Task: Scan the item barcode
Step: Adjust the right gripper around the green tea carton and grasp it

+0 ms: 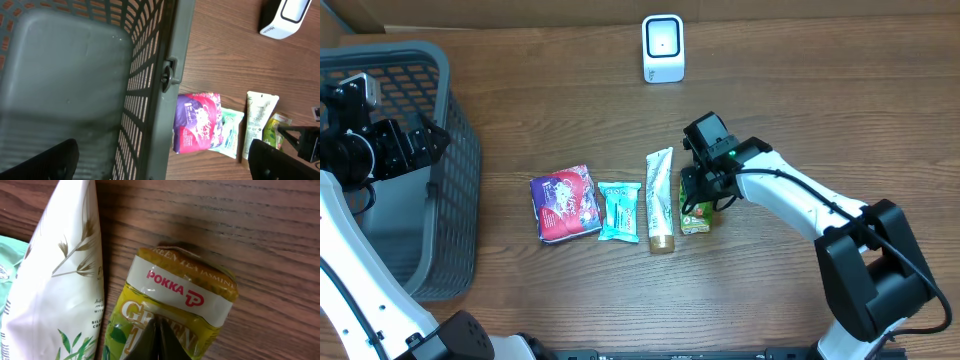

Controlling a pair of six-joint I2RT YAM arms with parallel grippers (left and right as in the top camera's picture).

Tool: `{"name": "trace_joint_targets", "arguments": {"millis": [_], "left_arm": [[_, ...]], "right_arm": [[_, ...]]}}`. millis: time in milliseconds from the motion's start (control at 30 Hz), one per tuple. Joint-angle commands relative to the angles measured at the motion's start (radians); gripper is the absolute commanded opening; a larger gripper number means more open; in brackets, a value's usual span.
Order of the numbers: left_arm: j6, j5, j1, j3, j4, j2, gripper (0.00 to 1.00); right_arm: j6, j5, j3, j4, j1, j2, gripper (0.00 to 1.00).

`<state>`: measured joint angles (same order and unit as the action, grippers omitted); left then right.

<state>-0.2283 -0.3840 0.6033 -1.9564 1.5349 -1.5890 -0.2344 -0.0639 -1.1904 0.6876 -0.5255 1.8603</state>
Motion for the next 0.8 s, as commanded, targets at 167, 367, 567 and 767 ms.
{"name": "trace_joint_targets", "arguments": {"millis": [167, 367, 567, 767], "left_arm": [[-0.003, 0.003, -0.002, -0.002, 0.002, -0.006, 0.99], [-0.003, 0.002, -0.002, -0.002, 0.002, -0.006, 1.0], [-0.003, 0.003, -0.002, -0.002, 0.002, -0.006, 1.0], [-0.003, 0.003, -0.002, -0.002, 0.002, -0.006, 1.0]], "right_arm": [[0.008, 0.145, 0.063, 0.076, 0.065, 0.074, 0.07], [0.057, 0.01, -0.095, 0.249, 0.089, 0.046, 0.18], [0.02, -0.022, -0.262, 0.435, 0.096, -0.012, 0.67], [0.018, -0.127, -0.222, 0.474, 0.155, -0.019, 0.69]]}}
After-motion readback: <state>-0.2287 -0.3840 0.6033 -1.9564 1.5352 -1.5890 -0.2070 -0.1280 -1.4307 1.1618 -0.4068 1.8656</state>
